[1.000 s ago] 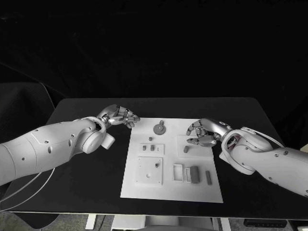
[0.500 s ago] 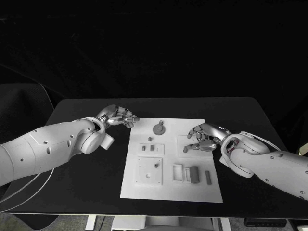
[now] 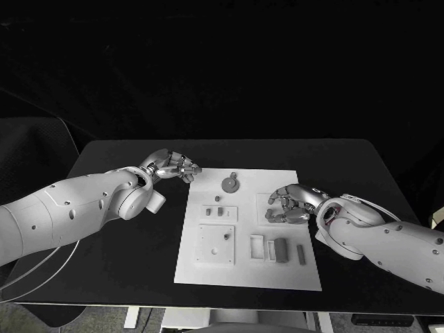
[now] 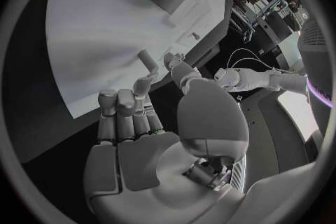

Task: Assemble the parts on the task board

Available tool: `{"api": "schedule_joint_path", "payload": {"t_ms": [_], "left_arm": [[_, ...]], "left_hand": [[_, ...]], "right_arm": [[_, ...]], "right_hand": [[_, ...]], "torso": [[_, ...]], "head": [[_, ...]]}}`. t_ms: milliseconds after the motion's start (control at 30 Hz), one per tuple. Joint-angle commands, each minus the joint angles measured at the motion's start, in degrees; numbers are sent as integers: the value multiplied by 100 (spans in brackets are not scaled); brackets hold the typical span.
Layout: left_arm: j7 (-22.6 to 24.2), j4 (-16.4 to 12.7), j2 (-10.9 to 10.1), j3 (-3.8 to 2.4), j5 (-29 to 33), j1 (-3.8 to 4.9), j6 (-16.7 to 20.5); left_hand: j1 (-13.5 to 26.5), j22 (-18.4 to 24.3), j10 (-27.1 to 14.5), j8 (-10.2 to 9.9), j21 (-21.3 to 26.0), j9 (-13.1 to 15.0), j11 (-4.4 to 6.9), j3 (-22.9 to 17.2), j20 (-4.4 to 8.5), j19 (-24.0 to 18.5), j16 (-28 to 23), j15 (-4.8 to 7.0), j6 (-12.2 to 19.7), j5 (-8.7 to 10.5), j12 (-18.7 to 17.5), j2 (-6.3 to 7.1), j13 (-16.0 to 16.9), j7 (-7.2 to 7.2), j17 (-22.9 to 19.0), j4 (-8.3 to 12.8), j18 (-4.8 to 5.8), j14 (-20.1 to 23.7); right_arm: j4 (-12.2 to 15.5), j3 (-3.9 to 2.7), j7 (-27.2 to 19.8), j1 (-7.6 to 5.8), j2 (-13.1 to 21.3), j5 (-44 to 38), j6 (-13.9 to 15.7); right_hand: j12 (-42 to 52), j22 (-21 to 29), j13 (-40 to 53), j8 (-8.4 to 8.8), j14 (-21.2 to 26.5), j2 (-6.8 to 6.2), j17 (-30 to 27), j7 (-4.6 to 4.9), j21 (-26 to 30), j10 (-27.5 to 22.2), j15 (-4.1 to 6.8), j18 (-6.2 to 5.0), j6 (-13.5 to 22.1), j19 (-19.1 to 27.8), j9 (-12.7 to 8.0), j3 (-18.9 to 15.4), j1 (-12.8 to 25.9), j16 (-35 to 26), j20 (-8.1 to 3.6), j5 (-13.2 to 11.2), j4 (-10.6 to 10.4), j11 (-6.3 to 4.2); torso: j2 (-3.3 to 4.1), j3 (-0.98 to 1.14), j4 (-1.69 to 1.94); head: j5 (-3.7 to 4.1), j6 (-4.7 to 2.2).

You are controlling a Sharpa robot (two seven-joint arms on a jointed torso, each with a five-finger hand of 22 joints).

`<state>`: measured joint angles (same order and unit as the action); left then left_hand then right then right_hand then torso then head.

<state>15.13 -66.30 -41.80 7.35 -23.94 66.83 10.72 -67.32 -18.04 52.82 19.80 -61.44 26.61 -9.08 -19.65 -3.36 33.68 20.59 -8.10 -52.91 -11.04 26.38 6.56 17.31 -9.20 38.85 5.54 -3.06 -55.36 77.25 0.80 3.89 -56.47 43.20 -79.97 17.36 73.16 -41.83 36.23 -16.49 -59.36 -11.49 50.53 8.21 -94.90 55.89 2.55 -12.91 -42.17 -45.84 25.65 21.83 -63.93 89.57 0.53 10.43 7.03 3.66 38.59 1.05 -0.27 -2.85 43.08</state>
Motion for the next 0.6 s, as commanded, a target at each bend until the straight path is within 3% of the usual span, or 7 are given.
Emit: {"api": "schedule_joint_path", "payload": {"t_ms": [33,167,333,600], "left_arm": [[82,-8,12,-4,22,3,-15],[85,-4,18,-3,22,3,-14],[82,-25,5,-3,22,3,-14],[81,-26,3,-3,22,3,-15]], "left_hand": [[30,-9,-41,-17,30,9,12,38,-4,-23,-21,-8,18,11,-28,-16,8,19,-7,3,-43,50],[29,-9,-41,-16,30,9,12,38,-4,-23,-23,-8,18,11,-29,-16,8,19,-8,3,-43,50],[29,-10,-40,-16,30,9,12,38,-4,-23,-24,-8,17,11,-30,-16,9,19,-8,3,-43,50],[27,-10,-39,-15,31,9,12,38,-4,-23,-27,-8,16,10,-31,-18,10,19,-9,4,-43,50]], "right_arm": [[-32,4,-103,20,-54,-115,-68],[-87,6,-102,44,-118,-164,27],[-129,16,-94,48,-156,-225,37],[-210,30,-84,49,-209,-333,65]], "right_hand": [[21,-1,15,-56,48,89,11,170,-702,-52,-11,-103,116,50,15,-37,-18,9,-6,18,13,0],[70,-9,33,-137,45,148,25,161,-722,-50,-11,-111,-3,40,41,-35,-93,39,-12,22,25,-6],[178,-38,60,-343,7,280,49,125,-769,-13,5,-130,-428,-2,127,-14,-290,109,-22,25,28,-27],[230,-60,57,-482,-30,384,51,92,-791,46,23,-142,-777,-41,191,70,-464,138,-28,30,23,-47]], "torso": [[-2,-1,-2],[-1,1,-1],[4,-3,1],[1,-4,-2]], "head": [[3,8],[4,8],[-3,14],[-7,36]]}}
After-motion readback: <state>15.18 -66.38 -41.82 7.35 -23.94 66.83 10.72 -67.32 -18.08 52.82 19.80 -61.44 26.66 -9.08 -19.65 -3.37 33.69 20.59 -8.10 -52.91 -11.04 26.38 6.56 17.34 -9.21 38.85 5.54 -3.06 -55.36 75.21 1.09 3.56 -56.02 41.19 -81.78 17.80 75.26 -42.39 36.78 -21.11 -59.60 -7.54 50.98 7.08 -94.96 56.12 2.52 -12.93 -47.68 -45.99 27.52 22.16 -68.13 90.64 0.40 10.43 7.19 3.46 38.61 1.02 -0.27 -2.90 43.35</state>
